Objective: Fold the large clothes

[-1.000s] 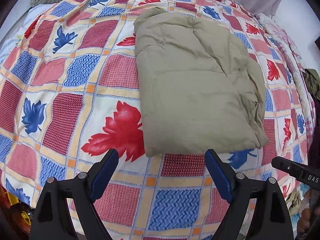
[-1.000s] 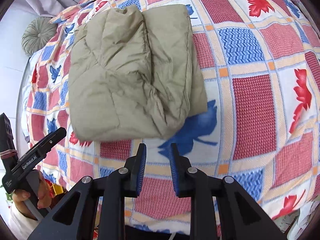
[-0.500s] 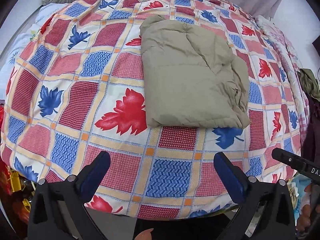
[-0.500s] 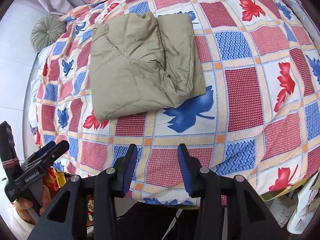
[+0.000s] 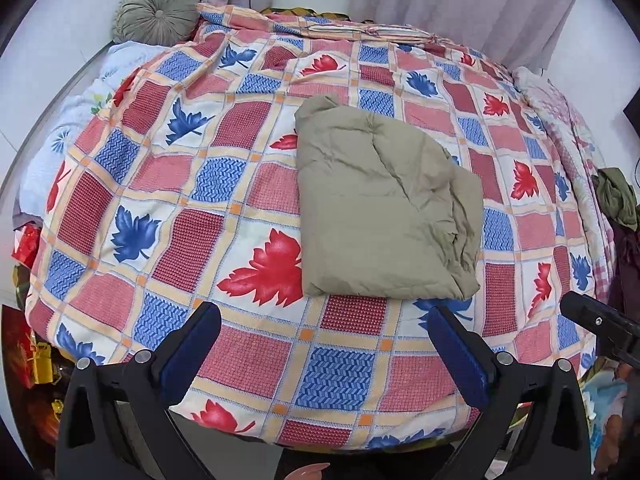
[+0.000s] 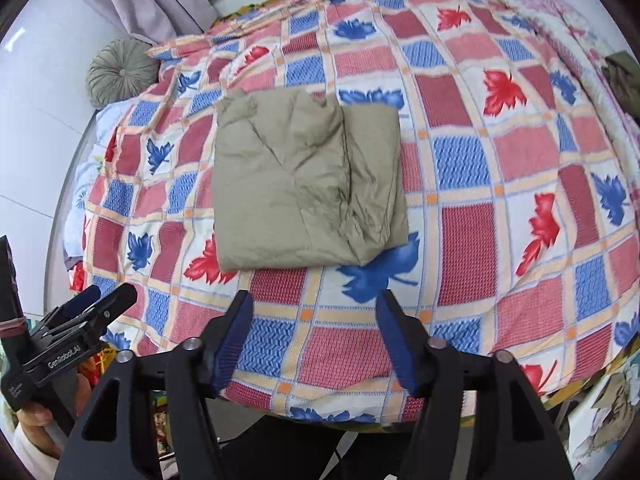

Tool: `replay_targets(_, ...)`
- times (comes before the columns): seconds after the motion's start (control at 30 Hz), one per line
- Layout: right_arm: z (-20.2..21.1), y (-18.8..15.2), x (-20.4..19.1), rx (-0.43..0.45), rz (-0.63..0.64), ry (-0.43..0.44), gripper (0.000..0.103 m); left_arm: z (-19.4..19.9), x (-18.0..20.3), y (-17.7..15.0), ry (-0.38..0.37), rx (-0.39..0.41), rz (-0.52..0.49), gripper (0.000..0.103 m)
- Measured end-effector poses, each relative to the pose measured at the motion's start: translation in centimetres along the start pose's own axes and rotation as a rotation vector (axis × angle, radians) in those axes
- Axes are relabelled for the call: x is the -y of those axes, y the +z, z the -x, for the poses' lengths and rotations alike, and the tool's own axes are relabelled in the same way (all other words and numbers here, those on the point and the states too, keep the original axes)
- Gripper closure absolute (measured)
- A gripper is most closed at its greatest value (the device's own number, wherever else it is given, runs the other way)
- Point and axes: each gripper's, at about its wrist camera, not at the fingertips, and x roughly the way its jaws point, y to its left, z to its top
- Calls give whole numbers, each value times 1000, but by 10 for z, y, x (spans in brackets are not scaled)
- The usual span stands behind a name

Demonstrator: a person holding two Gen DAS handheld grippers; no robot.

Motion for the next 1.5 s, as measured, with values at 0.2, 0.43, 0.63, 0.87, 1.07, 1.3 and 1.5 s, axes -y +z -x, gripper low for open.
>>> replay_targets(0.2, 24, 17, -12, 70, 26, -36, 16, 21, 5, 8, 27, 36, -4, 0)
replay_targets(0.43, 45, 21, -27, 158, 60, -91, 15, 44, 9, 12, 61, 87, -21, 0)
replay_targets(0.63, 62, 21, -36, 226, 78, -133, 15, 56, 14, 14, 64, 107, -14, 0)
replay_targets(0.87, 69, 21, -38, 240, 75, -151, 15, 65, 19, 14, 77, 126, -16, 0)
replay_targets(1.07, 71, 19, -39, 237, 80, -155, 15, 69, 19, 15, 80, 133, -19, 0)
replay_targets(1.3, 71, 18, -41, 237, 73, -154, 15, 70, 20, 14, 80, 133, -20, 0)
replay_targets(1.5, 72, 20, -40, 235, 75, -153, 15, 70, 21, 13, 81, 132, -18, 0)
